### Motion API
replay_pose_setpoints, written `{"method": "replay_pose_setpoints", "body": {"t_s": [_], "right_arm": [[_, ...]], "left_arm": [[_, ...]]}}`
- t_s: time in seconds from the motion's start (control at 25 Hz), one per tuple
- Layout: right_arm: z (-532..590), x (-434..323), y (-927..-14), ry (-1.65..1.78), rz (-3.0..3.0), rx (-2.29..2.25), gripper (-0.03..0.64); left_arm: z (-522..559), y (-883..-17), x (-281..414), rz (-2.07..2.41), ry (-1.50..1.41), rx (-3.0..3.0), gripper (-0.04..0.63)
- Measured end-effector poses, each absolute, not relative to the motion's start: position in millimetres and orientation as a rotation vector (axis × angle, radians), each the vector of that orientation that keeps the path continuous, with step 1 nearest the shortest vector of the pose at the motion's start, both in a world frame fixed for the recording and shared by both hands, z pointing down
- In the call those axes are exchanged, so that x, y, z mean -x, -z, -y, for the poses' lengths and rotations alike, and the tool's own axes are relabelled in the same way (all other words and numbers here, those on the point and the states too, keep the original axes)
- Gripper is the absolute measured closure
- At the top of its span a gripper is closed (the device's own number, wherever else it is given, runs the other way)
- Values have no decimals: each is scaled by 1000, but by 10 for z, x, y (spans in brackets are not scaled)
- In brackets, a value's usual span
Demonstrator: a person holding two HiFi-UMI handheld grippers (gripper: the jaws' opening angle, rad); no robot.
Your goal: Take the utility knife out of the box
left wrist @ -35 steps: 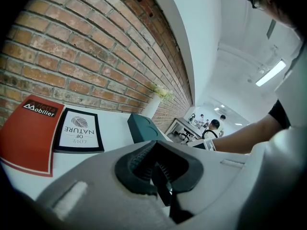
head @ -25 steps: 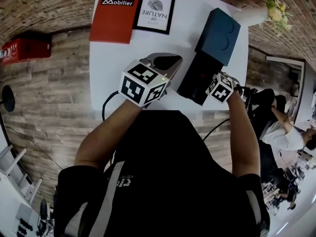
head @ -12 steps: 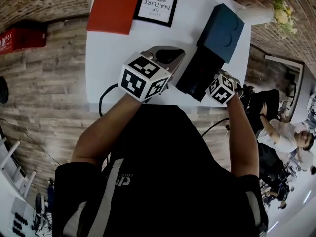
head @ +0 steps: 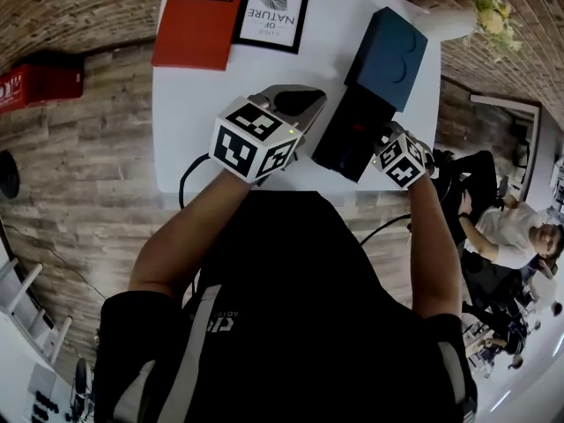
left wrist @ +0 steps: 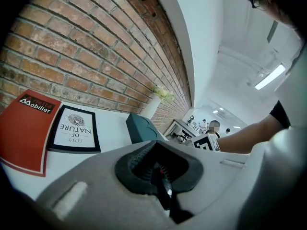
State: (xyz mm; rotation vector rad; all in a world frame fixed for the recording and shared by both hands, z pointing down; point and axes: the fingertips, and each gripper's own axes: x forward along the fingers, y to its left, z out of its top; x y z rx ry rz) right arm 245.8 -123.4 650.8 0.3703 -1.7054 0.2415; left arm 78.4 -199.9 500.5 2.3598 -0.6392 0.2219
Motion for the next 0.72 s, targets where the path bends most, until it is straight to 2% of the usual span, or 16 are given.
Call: {"method": "replay_pose_setpoints", "body": {"t_s": [0.08, 0.2, 0.72], "right_arm": [[1230, -2489, -6542, -230, 1674, -331, 609], [1161, -2531, -6667, -219, 1610, -224, 548], [1127, -2528, -6776, -160, 1569, -178, 560]], "left_arm": [[1982, -5008, -796, 634, -226, -2360, 588], [1974, -5009, -791, 633, -230, -2358, 588], [1970, -5012, -755, 641, -215, -2352, 588]]}}
